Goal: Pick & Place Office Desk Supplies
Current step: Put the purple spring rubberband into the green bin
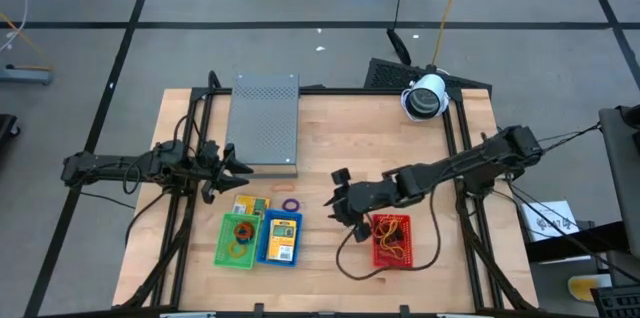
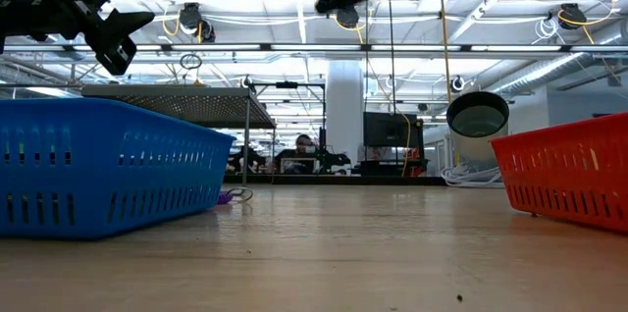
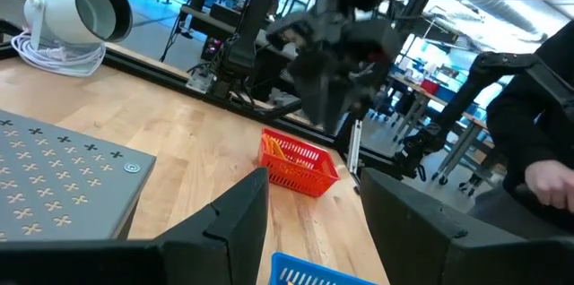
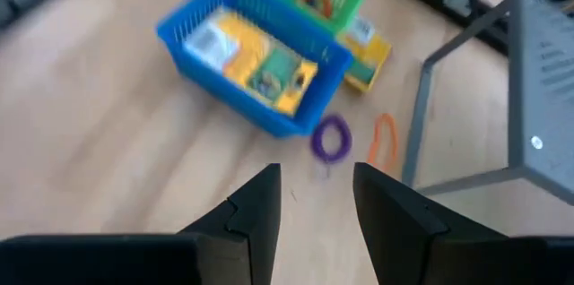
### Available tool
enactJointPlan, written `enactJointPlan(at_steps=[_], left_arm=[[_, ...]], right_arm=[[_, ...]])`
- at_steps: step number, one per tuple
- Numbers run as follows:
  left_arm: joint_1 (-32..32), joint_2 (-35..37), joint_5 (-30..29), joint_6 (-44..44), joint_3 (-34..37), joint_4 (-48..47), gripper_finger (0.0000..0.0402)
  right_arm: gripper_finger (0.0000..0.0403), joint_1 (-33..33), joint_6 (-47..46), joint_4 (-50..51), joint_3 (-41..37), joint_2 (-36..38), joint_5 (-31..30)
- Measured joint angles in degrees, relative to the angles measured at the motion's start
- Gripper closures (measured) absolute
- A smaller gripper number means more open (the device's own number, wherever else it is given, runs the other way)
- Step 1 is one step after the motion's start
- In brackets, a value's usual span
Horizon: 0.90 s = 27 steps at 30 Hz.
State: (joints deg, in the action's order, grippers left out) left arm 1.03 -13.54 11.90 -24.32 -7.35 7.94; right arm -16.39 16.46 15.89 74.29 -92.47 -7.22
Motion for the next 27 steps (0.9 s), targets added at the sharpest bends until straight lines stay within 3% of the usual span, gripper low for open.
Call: enactJointPlan(at_steps=[5,13,21,27], left_arm=[[-0.01,-0.02,0.00,0.00,0.00,-0.02,0.0215],[0.01,-0.02,0.00,-0.07,0.00,-0.02,0.0215],[0.01,-0.01,0.00,-0.01,0.00,-0.01,0.0215],[0.01,-0.02,0.00,-0.04,0.00,0.00,0.0215]], right_arm=[[0.0272,2.44,5.87,-0.46,-0.01,-3.95,-0.16],[0.0273,5.98,7.25,-3.99,-0.08,-10.00,0.10],[0.0273,7.93,8.49,-7.79,4.88,-15.79,8.89],[0.0273,9.26,6.85,-8.43,9.76,-20.46,10.85]])
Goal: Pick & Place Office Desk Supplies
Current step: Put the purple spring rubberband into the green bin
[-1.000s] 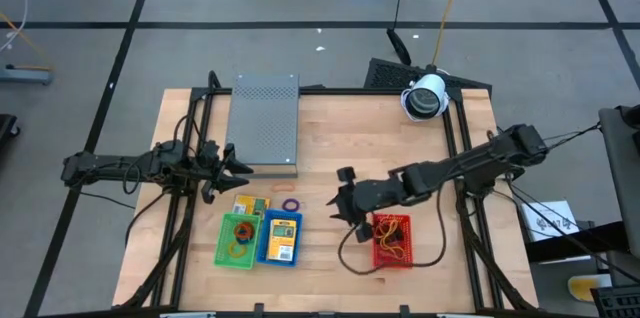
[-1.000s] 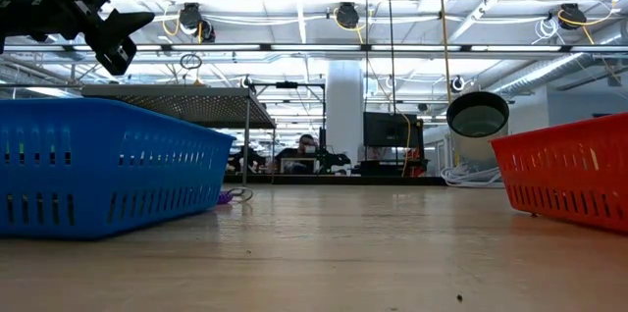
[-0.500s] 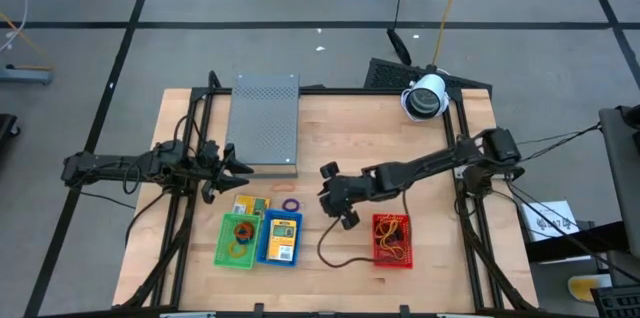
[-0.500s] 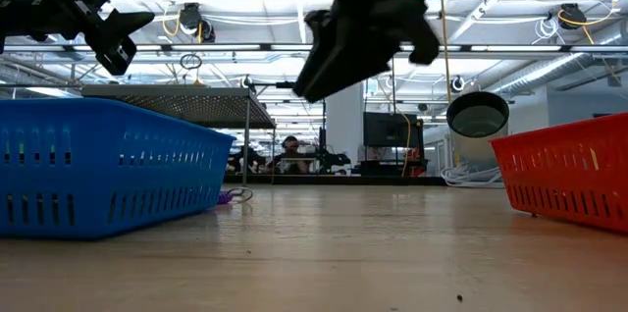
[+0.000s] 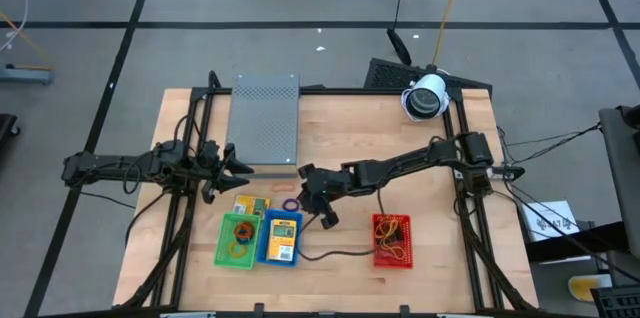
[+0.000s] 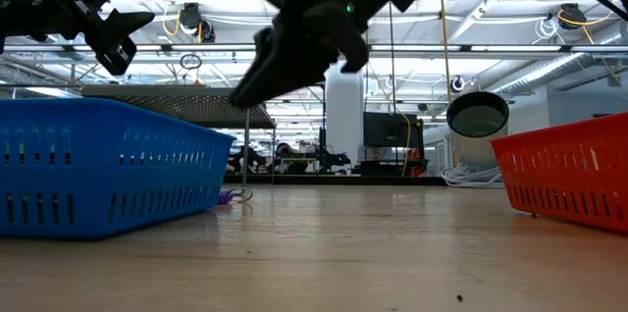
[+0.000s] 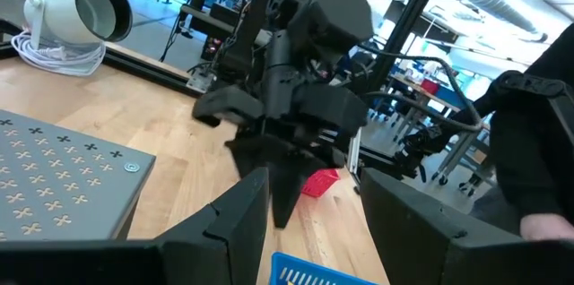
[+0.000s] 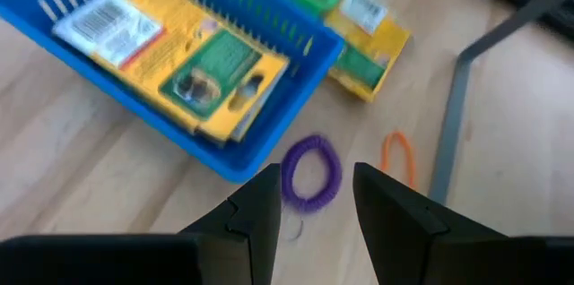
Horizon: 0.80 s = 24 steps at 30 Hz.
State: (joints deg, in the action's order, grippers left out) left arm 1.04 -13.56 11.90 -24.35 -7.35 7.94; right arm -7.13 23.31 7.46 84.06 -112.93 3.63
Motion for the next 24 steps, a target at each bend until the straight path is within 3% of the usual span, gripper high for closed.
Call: enactJointPlan(at_steps=[12,24], left_arm=[[-0.01,0.02,0.00,-0.01,0.00,-0.01,0.0215],[-0.02,0.00,0.00,0.04,0.00,0.02,0.0215]], right_arm=[[0.0273,1.93,-2.84,-0.60,0.43,-3.16,5.36],[0.0273,2.67,-4.11,-2.66,0.32,-7.08,5.67]])
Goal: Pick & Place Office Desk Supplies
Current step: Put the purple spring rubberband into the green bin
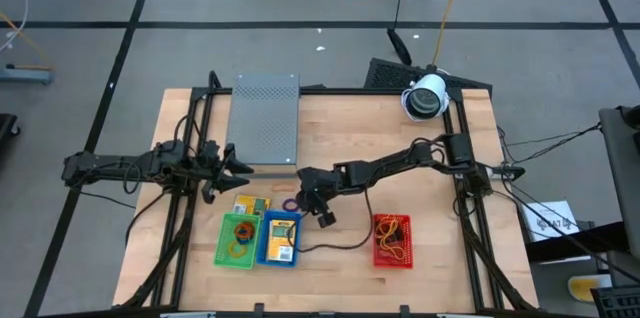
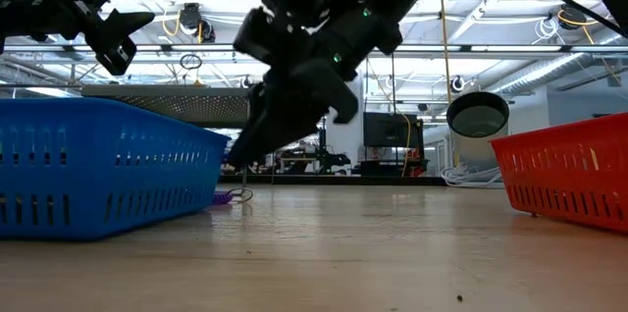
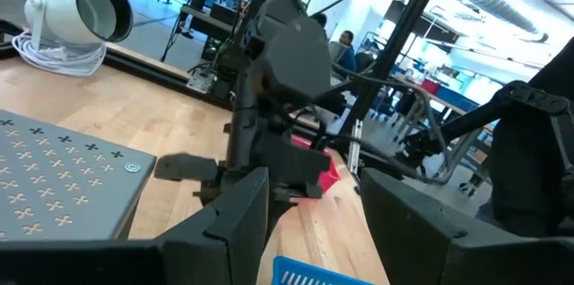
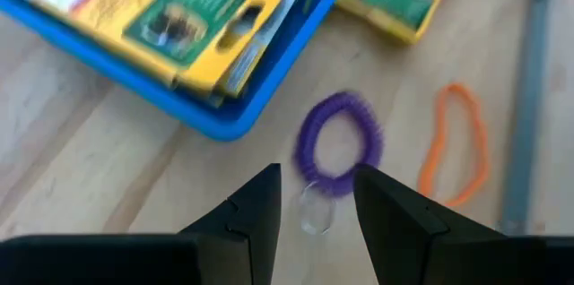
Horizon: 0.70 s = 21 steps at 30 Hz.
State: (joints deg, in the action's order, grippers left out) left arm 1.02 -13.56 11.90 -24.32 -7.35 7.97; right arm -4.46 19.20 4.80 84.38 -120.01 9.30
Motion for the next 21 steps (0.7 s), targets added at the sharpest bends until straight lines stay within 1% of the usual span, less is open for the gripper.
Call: enactJointPlan(at_steps=[9,11,14,18,21], left_arm=[[0.02,0.02,0.00,-0.04,0.00,-0.01,0.0215],[0.02,0.02,0.00,0.00,0.00,0.00,0.0215],[0.02,0.02,0.00,-0.07,0.00,-0.02,0.0215],[0.00,0.01,0.00,-0.02,0.00,-0.02,0.0215],[0.02,0.02,0.00,-0.07,0.00,-0.04,0.0215]], right_arm=[[0.0273,1.86,-0.17,0.03,0.11,-0.20,0.02],[0.0273,1.99,-1.32,-1.01,0.22,-1.63,0.01],[0.0273,1.87,-3.39,0.45,-0.13,-2.19,0.11],[0.0273,1.74,-3.74,-1.45,0.17,-1.58,3.13],[0.0273,1.72,-4.18,-1.08,0.03,-1.86,3.26]])
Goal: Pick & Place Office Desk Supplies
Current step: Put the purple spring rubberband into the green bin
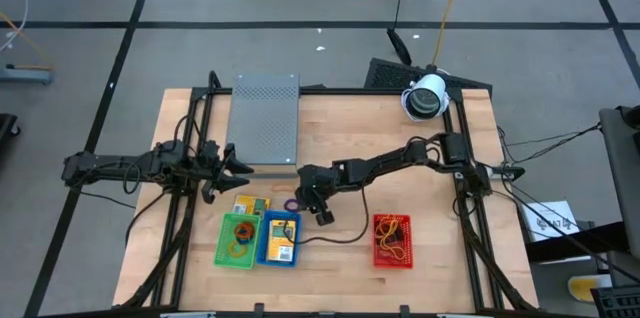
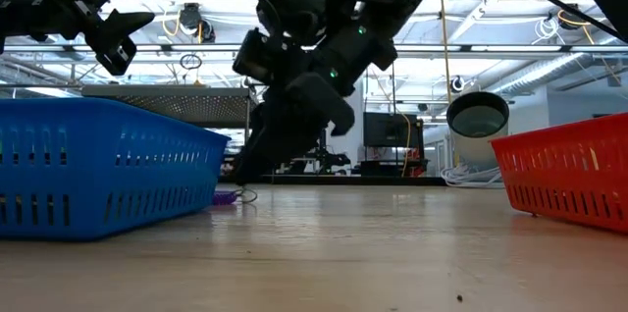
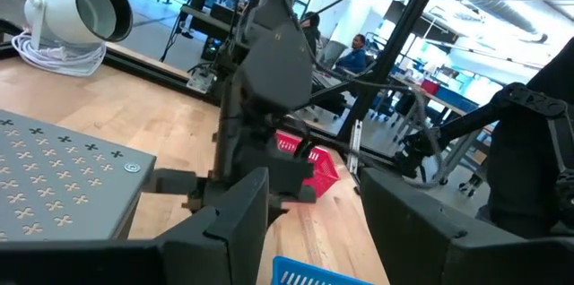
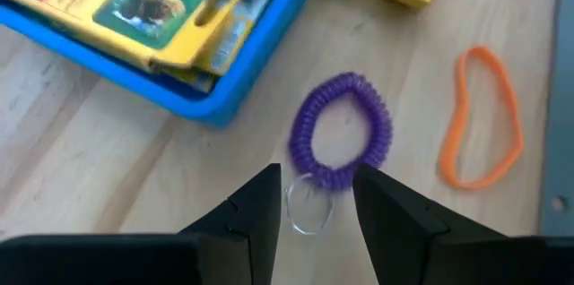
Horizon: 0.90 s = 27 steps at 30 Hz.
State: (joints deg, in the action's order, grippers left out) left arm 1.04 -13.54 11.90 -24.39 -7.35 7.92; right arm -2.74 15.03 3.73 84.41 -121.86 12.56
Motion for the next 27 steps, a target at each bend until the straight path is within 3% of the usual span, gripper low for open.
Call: enactJointPlan(at_steps=[27], left_arm=[[-0.01,-0.01,0.00,0.05,0.00,0.00,0.0215]], right_arm=[[0.0273,-0.37,-3.92,3.39,0.03,0.07,2.29]])
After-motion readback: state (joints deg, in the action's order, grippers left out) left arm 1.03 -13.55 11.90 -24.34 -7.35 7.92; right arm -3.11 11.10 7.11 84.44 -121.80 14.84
